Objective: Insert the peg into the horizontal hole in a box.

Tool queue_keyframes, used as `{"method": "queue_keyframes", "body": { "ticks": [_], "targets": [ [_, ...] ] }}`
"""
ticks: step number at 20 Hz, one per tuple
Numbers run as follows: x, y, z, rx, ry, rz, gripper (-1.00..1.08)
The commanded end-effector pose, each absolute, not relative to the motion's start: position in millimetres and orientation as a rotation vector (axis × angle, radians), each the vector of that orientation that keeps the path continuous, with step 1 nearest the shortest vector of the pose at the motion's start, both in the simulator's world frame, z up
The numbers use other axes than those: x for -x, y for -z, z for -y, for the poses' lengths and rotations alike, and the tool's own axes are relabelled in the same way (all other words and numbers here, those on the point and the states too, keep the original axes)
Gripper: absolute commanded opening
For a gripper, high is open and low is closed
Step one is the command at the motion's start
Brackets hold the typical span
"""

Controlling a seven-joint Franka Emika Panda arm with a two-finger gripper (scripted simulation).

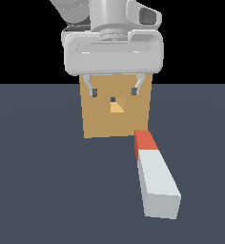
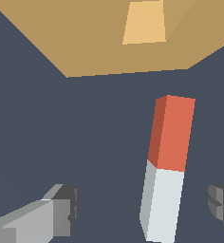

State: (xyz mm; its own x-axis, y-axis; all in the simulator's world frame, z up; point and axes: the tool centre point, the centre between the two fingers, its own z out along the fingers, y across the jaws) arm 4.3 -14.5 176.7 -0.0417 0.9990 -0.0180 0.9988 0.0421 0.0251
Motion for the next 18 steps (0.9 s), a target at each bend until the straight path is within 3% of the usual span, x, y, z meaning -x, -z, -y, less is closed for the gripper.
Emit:
{"method": "queue_keyframes", "body": {
  "ticks": [1, 18],
  "targets": [
    [-4, -177, 14, -2.153, -0.009, -2.246, 1.0],
    [-42, -126, 54, -2.236, -0.004, -2.183, 1.0]
  ]
}}
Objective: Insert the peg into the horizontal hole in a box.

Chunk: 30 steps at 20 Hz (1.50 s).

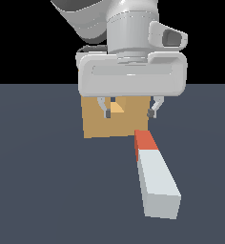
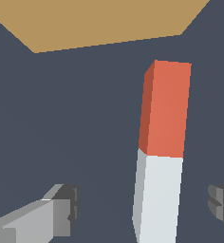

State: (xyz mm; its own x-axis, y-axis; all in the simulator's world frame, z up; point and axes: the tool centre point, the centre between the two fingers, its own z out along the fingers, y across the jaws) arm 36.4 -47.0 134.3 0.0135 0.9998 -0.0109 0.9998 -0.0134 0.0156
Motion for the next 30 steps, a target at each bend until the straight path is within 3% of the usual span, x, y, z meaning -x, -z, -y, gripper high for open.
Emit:
{"method": "queue_keyframes", "body": {
  "ticks": [1, 13, 23, 30],
  "targets": [
    [-46, -120, 58, -2.246, -0.003, -2.176, 1.0],
    [-77, -78, 93, -2.317, 0.0, -2.119, 1.0],
    [-79, -70, 97, -2.324, 0.001, -2.114, 1.0],
    [-79, -37, 97, -2.325, 0.0, -2.113, 1.0]
  ]
}}
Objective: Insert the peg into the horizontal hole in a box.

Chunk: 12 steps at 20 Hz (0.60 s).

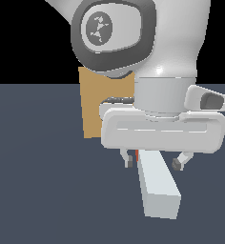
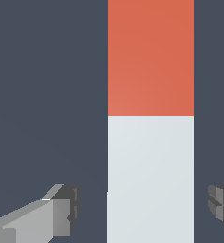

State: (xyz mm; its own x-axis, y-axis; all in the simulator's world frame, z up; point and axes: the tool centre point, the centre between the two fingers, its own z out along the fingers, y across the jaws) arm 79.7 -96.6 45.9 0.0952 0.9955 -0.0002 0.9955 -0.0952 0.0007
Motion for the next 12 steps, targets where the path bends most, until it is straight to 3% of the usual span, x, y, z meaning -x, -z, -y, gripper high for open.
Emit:
{"method": "queue_keyframes", "body": {
  "ticks": [1, 8, 9, 12],
  "targets": [
    [-79.2, -32.4, 96.5, -2.325, 0.0, -2.113, 1.0],
    [-80.7, -23.2, 96.7, -2.325, 0.0, -2.113, 1.0],
    [-80.7, -23.2, 96.7, -2.325, 0.0, -2.113, -1.0],
    [-80.7, -23.2, 96.7, -2.325, 0.0, -2.113, -1.0]
  ]
}}
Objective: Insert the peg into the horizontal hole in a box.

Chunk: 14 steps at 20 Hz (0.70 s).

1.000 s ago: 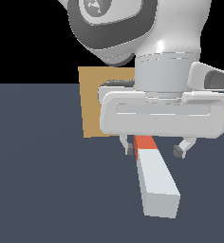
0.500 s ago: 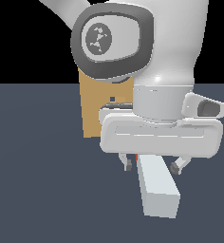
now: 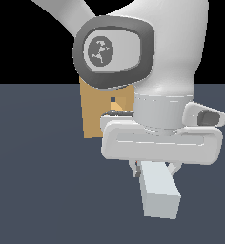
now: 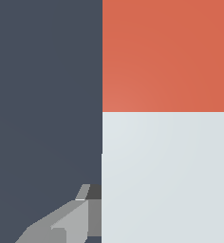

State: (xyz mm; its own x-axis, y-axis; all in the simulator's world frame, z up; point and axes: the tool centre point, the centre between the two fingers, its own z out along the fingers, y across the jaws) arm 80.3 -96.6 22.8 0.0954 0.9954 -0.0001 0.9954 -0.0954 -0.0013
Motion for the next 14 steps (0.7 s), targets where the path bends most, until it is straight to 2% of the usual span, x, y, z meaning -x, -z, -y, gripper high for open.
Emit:
{"method": "queue_keyframes", "body": {
  "ticks": [1, 14],
  "targets": [
    [-80.7, -23.2, 96.7, 2.325, 0.0, 2.113, -1.0],
    [-76.6, -32.7, 92.1, 2.301, -0.001, 2.138, -1.0]
  ]
}}
